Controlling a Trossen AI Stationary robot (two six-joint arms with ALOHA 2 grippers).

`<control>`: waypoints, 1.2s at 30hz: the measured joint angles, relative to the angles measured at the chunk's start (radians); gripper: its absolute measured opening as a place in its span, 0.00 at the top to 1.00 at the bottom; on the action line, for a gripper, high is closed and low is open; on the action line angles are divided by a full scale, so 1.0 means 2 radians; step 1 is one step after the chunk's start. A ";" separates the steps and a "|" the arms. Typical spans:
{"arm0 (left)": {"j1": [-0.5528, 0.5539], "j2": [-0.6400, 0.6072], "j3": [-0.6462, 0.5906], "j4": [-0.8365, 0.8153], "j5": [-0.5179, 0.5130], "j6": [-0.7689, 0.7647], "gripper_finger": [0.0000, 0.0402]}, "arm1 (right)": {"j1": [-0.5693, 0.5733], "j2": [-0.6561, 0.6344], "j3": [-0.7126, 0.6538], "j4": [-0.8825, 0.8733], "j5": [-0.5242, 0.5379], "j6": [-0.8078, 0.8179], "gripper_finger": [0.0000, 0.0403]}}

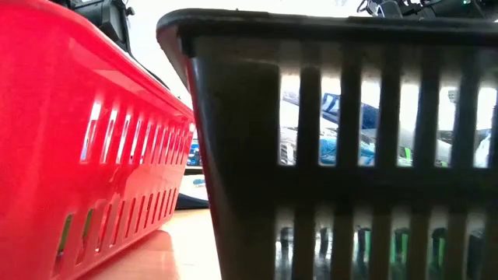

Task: Pick & Place Travel size toiletries
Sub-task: Put the green shampoo bottle into the red bin

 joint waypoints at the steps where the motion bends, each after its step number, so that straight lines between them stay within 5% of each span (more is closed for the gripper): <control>1: 0.000 0.000 0.000 -0.001 0.000 0.000 0.44 | 0.000 0.000 0.000 0.000 0.000 0.000 0.99; 14: 0.000 0.000 0.000 0.052 -0.007 -0.005 0.44 | 0.000 0.000 0.000 0.000 0.000 0.002 0.99; 24: 0.000 0.002 0.000 0.037 -0.007 -0.096 0.44 | 0.000 0.000 0.000 0.000 0.000 0.002 0.99; 36: 0.000 0.077 0.002 0.042 0.027 -0.086 0.44 | 0.000 0.000 0.000 -0.001 0.000 0.002 0.99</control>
